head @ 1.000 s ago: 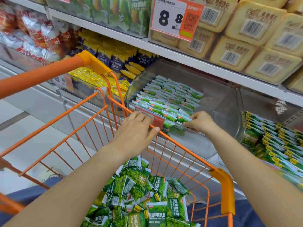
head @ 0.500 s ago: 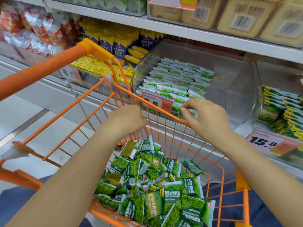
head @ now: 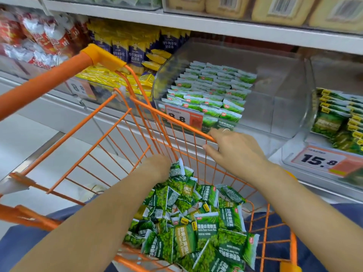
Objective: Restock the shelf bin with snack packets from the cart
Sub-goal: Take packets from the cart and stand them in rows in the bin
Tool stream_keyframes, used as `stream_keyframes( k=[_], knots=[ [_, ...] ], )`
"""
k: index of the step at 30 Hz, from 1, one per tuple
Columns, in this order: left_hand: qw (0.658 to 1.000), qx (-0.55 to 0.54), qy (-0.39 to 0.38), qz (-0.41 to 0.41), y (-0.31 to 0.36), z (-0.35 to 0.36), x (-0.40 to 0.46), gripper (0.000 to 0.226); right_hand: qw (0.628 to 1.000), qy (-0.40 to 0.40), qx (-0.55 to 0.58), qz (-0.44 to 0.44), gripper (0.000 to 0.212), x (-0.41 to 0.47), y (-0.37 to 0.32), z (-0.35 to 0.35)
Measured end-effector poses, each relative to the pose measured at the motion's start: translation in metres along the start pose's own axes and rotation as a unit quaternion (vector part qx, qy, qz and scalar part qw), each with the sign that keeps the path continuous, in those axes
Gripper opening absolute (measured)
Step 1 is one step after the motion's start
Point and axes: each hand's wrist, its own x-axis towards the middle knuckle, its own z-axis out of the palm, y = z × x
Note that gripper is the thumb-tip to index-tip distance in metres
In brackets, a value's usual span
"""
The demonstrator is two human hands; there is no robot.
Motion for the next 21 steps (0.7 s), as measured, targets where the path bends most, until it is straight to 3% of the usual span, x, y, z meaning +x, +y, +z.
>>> stream_keyframes(
  k=[2, 4, 9, 13, 15, 19, 21],
  knots=[
    [0.997, -0.073, -0.003, 0.039, -0.01, -0.019, -0.004, 0.017, 1.0, 0.019, 0.008, 0.02, 0.037, 0.0, 0.003, 0.001],
    [0.97, -0.221, -0.041, 0.09, -0.018, -0.04, -0.018, 0.02, 0.998, 0.045, 0.035, 0.041, 0.042, 0.0, 0.004, 0.001],
    [0.833, -0.499, -0.072, 0.227, -0.008, -0.077, -0.065, 0.016, 0.957, 0.128, 0.255, 0.056, 0.052, -0.003, 0.005, -0.007],
    [0.716, -0.652, 0.017, 0.248, 0.005, -0.08, -0.072, 0.026, 0.867, 0.145, 0.47, 0.081, 0.046, -0.007, 0.006, -0.022],
    [0.694, -0.675, 0.094, 0.231, 0.011, -0.078, -0.07, 0.026, 0.828, 0.11, 0.541, 0.098, 0.038, -0.01, 0.005, -0.03],
    [0.661, -0.697, 0.174, 0.217, 0.024, -0.073, -0.069, 0.013, 0.807, -0.016, 0.582, 0.101, 0.023, -0.015, 0.007, -0.035],
    [0.671, -0.677, 0.207, 0.222, 0.03, -0.071, -0.071, 0.009, 0.8, -0.014, 0.59, 0.109, 0.018, -0.016, 0.008, -0.037]
  ],
)
